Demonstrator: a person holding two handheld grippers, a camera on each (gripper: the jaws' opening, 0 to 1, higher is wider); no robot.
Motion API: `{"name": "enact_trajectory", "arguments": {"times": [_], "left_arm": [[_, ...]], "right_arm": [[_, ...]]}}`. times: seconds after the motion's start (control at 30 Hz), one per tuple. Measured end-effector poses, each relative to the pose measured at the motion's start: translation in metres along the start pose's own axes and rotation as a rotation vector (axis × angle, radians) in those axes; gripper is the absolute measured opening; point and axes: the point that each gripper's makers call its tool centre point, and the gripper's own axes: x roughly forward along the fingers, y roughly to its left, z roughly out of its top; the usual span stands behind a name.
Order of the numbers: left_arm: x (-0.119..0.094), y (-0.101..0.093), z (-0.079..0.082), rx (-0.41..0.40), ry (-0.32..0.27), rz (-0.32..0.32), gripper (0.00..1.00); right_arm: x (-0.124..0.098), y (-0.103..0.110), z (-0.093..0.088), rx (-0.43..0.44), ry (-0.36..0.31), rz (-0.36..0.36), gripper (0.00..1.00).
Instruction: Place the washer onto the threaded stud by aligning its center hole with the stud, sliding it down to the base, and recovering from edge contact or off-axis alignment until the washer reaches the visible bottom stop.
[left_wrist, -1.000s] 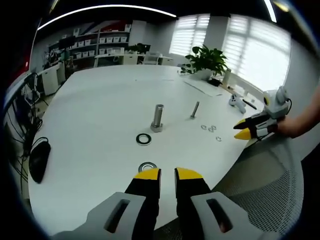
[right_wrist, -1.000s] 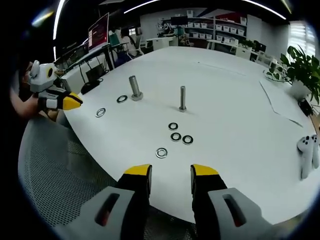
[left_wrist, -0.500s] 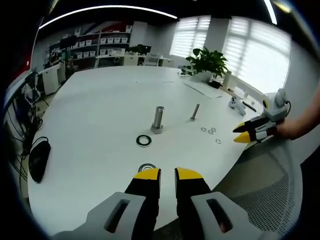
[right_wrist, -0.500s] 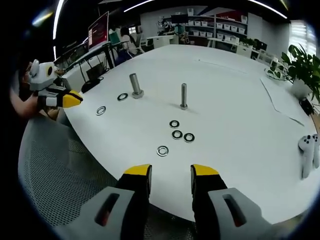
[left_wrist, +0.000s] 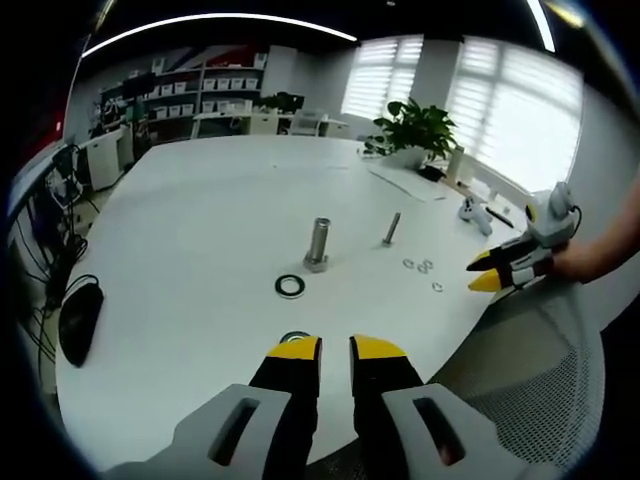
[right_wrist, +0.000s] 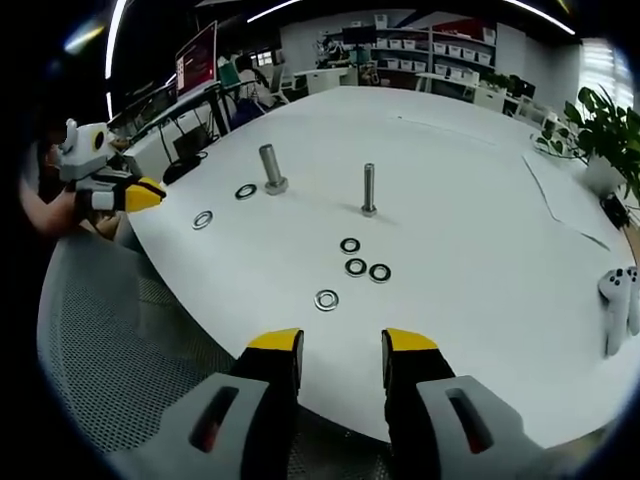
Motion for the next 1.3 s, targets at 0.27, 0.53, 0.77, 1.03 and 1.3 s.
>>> {"name": "enact_trajectory", "arguments": {"times": [0.27, 0.53, 0.77, 1.03, 1.3], "left_arm": [[0.0, 0.0, 0.002, -0.005, -0.001, -0.005, 0.1], [0.0, 0.001, 0.004, -0.008, -0.003, -0.007, 0.1], [0.0, 0.003, 0.005, -0.005, -0.005, -0.002, 0.1], [0.001, 0.001, 0.003, 0.008, 0.005, -0.004, 0.1], [0.001, 0.0, 0.002, 0.025, 0.006, -0.007, 0.1]], "right_arm": [[0.0, 0.0, 0.004, 0.009, -0.003, 0.006, 0.34], [0.002, 0.004, 0.002, -0.013, 0.027, 0.03, 0.35], [0.004, 0.011, -0.001, -0.069, 0.069, 0.064, 0.35], [0.014, 0.007, -0.006, -0.058, 0.137, 0.078, 0.36], [0.02, 0.009, -0.006, -0.098, 0.173, 0.085, 0.36]]}}
